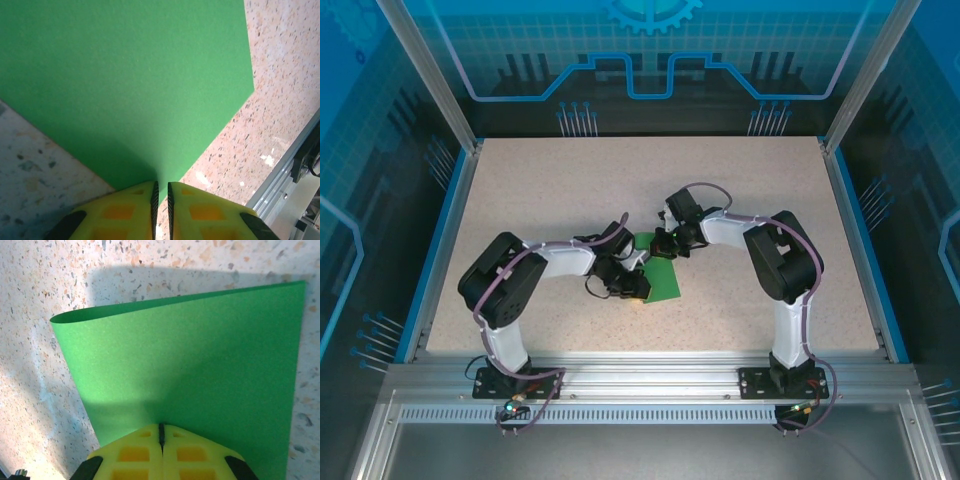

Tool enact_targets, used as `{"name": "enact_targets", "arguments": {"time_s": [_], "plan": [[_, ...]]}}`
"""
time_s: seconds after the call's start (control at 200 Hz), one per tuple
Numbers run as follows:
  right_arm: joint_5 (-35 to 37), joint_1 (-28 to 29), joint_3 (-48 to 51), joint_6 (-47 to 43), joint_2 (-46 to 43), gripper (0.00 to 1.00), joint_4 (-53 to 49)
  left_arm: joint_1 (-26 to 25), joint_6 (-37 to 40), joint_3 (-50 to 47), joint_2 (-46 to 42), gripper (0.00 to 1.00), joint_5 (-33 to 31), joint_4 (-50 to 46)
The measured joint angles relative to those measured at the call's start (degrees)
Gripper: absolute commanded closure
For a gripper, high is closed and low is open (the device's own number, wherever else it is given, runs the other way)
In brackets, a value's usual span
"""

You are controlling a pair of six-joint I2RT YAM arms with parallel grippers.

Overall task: Fold a paper plane with a square sheet of paper (fold left side to right side)
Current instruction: First fold the square sheet of paper in half at the center of the table, then hold the square sheet of paper at the center of the table.

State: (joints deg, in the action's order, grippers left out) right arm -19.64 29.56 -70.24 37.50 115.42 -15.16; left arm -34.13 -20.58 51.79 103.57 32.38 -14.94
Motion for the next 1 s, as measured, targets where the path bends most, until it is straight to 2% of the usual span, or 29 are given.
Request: {"name": "enact_targets", "arguments": {"time_s": [0.375,0.61,0.725,1.0], "plan": [[-0.44,-0.22,0.13,0.0,0.0,1.0,0.22,-0.07,-0.46,-1.73,-4.24,0.84,0.09,-3.17],[-0.59,-0.26,0.17,0.0,0.0,0.99,0.26,6.91,-3.1,2.49,-6.97,0.83,0.37,-2.97],[-0.59,-0.26,0.17,0.0,0.0,1.0,0.26,8.94,-4.68,6.84,-4.66,0.84,-0.15,-2.01],[-0.61,-0.26,0.17,0.0,0.0,0.99,0.28,9.01,-6.75,14.67,6.6,0.84,-1.95,-0.59]]}}
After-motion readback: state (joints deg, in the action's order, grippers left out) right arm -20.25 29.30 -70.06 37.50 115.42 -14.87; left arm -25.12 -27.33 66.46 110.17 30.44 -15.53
